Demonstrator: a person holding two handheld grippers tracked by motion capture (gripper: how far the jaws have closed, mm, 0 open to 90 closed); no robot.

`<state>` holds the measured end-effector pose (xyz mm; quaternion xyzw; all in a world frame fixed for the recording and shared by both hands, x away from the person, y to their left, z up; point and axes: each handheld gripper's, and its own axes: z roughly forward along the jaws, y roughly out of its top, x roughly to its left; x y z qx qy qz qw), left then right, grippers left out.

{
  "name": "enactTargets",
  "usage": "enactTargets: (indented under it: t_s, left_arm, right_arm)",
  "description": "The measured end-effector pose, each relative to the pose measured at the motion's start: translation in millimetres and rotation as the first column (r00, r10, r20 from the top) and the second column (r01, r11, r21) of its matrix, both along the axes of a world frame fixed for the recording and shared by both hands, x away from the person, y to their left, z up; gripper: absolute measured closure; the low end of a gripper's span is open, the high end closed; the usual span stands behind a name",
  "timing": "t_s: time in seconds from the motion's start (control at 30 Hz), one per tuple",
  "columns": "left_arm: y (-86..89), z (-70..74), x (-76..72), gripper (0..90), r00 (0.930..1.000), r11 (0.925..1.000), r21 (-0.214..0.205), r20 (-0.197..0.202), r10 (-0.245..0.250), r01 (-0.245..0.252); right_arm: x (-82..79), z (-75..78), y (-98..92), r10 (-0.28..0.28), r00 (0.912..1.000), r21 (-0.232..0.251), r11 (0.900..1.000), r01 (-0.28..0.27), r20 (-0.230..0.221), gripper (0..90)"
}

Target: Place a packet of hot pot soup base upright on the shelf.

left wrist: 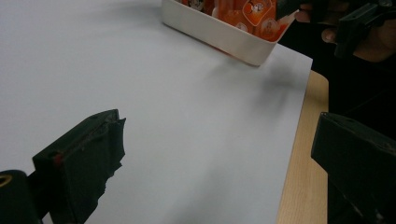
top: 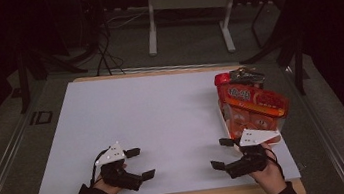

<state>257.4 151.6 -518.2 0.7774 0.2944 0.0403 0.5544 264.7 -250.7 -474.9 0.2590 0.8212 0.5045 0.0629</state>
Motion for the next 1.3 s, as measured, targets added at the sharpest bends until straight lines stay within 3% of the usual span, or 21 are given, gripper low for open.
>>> enactTargets:
  t_s: [0.17, 0.5, 0.7, 1.03, 1.3]
  left_arm:
    - [-1.3, -0.4, -1.2, 2.7, 1.0000, 1.0000, 0.004, 0.002, -0.009, 0.008]
    - [-5.7, -0.7, -4.4, 2.7, 0.9994, 0.9995, 0.019, 0.022, -0.027, 0.026]
    - [-9.1, -1.0, -7.0, 2.7, 0.9985, 0.9987, 0.034, 0.038, -0.039, 0.038]
    - [-7.7, -2.3, -6.1, 2.7, 0.9985, 0.9992, 0.029, 0.044, -0.031, 0.029]
    - [-7.5, -2.3, -6.0, 2.7, 0.9986, 0.9993, 0.024, 0.042, -0.031, 0.030]
  right_arm:
    - [-4.5, -3.8, -0.4, 0.003, 0.9997, -0.035, 0.9994, -0.002, 0.025, 13.3]
    - [-5.6, -4.3, -5.8, -0.025, 0.9959, -0.034, 0.9990, 0.028, 0.087, 13.0]
    - [-3.5, -5.4, -6.4, -0.029, 0.9965, -0.039, 0.9987, 0.032, 0.078, 13.1]
    - [-0.5, -12.8, -0.4, -0.010, 0.9995, -0.058, 0.9982, 0.011, 0.029, 13.4]
    - [1.4, -15.2, -1.5, -0.021, 0.9997, -0.067, 0.9975, 0.022, 0.014, 13.4]
